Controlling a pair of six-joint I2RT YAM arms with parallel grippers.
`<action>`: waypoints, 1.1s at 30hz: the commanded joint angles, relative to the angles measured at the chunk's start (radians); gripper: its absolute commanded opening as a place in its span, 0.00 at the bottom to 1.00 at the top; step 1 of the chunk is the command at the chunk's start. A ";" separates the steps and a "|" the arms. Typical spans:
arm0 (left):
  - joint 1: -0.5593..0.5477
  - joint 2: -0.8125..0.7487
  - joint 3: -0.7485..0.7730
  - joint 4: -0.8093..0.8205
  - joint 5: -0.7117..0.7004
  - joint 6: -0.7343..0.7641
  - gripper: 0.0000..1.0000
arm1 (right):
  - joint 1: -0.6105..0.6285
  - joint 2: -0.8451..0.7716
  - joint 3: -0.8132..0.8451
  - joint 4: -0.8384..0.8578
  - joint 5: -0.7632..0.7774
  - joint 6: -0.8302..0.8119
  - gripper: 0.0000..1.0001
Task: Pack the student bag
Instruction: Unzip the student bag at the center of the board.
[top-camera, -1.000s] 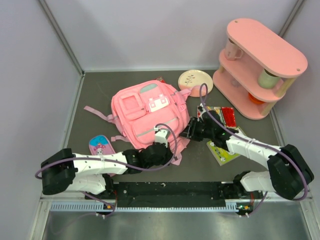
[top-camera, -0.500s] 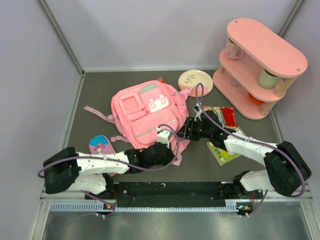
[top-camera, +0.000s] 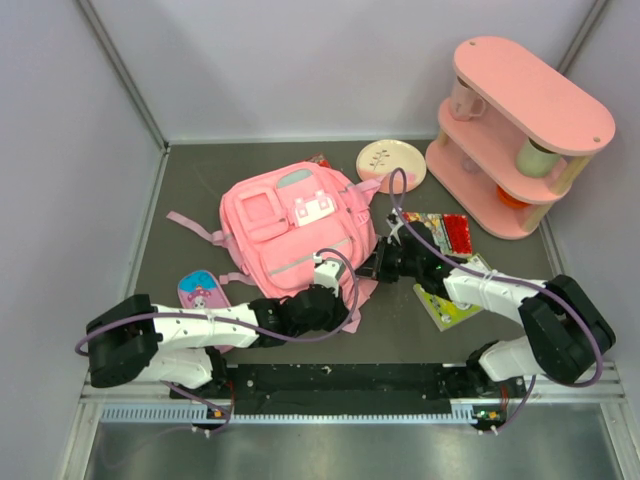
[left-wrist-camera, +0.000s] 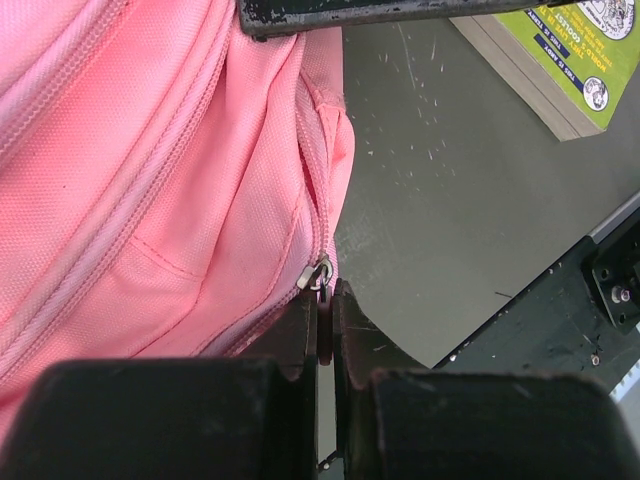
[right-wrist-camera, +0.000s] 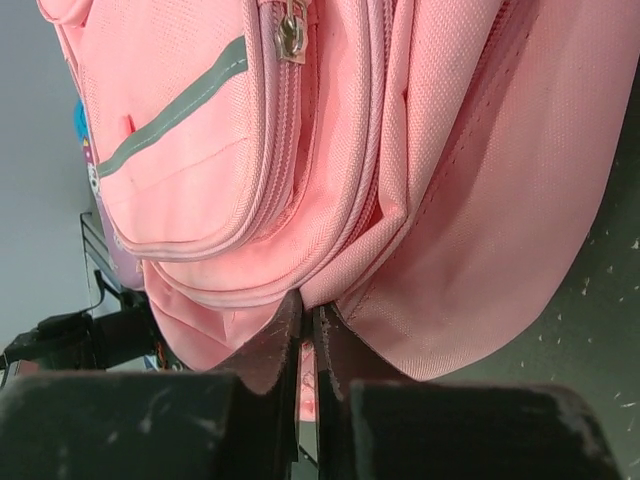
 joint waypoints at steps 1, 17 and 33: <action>-0.007 -0.021 0.014 0.132 0.028 0.004 0.00 | 0.033 -0.040 0.033 0.059 -0.032 -0.013 0.00; -0.007 -0.231 -0.012 -0.417 -0.256 -0.123 0.00 | -0.021 -0.117 0.229 -0.170 0.071 -0.210 0.00; -0.006 -0.500 -0.139 -0.618 -0.359 -0.290 0.00 | -0.126 -0.093 0.355 -0.187 -0.031 -0.224 0.00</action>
